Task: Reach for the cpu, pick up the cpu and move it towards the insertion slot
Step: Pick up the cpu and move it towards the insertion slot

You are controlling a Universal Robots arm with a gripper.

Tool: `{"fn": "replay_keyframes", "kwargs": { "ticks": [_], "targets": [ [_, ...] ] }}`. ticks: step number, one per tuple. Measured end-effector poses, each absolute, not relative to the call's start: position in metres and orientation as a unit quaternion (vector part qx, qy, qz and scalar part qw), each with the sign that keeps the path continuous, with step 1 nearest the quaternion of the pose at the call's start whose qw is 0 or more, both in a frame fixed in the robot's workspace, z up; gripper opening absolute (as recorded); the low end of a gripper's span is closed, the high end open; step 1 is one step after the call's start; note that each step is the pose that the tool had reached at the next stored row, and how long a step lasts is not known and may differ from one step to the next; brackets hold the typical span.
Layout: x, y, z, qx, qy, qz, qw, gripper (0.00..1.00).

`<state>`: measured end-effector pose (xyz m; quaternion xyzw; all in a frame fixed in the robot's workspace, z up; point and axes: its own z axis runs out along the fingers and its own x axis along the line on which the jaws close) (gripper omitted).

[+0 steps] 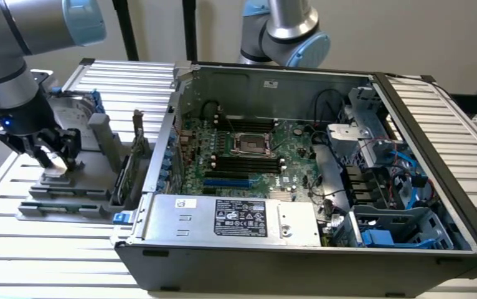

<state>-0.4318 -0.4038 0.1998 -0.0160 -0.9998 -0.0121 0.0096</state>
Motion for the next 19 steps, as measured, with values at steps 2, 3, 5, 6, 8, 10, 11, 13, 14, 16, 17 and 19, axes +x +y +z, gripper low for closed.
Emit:
{"fn": "replay_keyframes", "kwargs": {
  "ticks": [2,3,5,6,8,10,11,13,14,16,17,19],
  "targets": [
    [-0.432,-0.404,0.208,-0.016,-1.000,-0.012,0.010,0.55],
    [-0.431,-0.404,0.212,-0.016,-1.000,-0.012,0.010,0.55],
    [-0.431,-0.404,0.221,-0.016,-1.000,-0.012,0.011,0.55],
    [-0.430,-0.404,0.226,-0.016,-1.000,-0.012,0.011,0.55],
    [-0.429,-0.404,0.235,-0.016,-1.000,-0.012,0.011,0.55],
    [-0.428,-0.404,0.244,-0.016,-1.000,-0.012,0.012,0.55],
    [-0.427,-0.404,0.249,-0.016,-1.000,-0.012,0.012,0.55],
    [-0.426,-0.404,0.258,-0.016,-1.000,-0.012,0.012,0.55],
    [-0.425,-0.404,0.263,-0.016,-1.000,-0.012,0.012,0.55],
    [-0.422,-0.404,0.272,-0.016,-1.000,-0.012,0.012,0.55],
    [-0.420,-0.404,0.276,-0.016,-1.000,-0.012,0.012,0.55],
    [-0.415,-0.404,0.285,-0.016,-1.000,-0.012,0.013,0.55]
  ]
}}
